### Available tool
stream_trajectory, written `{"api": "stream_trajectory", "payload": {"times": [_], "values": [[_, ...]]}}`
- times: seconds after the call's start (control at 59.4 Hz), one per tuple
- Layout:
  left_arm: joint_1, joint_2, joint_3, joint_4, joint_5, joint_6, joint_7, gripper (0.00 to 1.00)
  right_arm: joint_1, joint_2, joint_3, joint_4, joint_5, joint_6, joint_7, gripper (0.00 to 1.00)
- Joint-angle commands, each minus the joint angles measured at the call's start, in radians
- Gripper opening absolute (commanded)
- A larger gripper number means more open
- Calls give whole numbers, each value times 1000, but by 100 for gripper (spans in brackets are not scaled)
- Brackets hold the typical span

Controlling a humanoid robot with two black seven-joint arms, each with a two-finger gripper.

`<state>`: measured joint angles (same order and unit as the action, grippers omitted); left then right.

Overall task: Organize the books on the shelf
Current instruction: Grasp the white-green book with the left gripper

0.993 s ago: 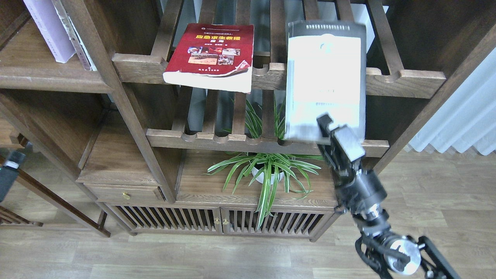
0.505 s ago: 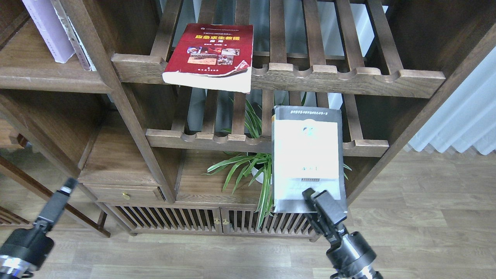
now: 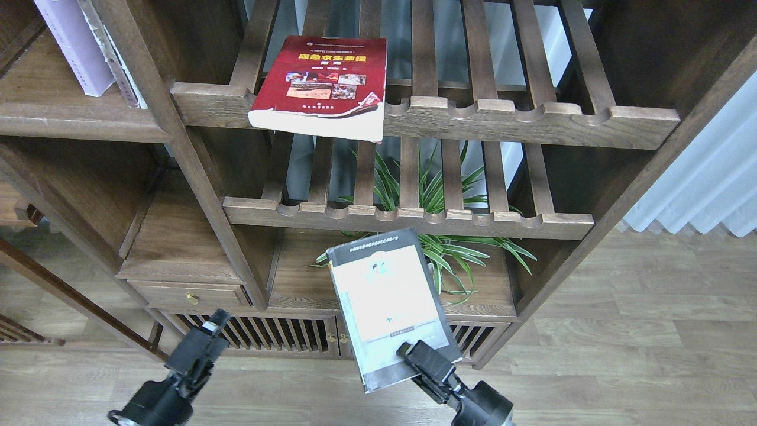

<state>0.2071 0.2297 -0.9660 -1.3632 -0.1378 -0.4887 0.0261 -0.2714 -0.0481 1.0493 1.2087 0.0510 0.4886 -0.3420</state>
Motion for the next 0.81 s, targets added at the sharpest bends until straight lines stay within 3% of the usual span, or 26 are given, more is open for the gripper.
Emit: {"api": "stream_trajectory", "payload": {"times": [0.0,0.118,0.32,0.488,0.555,0.589,0.69,0.791], "values": [[-9,-16,36,-5,1,0,0,99,3,11,-15,-9,-5,0,-31,2],[-52,-44,95,7,3,0,1,97,-19,42,-43,-8,-36,0,-71,2],[-78,-56,133,13,4,0,5,93,-55,48,-45,-8,-100,0,-78,2],[-95,-56,188,26,4,0,6,77,-55,48,-43,-6,-102,0,-78,2],[-98,-56,207,32,7,0,6,64,-55,48,-43,-5,-102,0,-78,2],[-101,-55,214,35,4,0,6,50,-55,48,-43,-5,-102,0,-77,2],[-103,-56,217,36,3,0,9,36,-55,48,-42,-5,-102,0,-77,3],[-103,-55,216,44,-8,0,3,7,-55,48,-42,-5,-97,0,-74,6]]}}
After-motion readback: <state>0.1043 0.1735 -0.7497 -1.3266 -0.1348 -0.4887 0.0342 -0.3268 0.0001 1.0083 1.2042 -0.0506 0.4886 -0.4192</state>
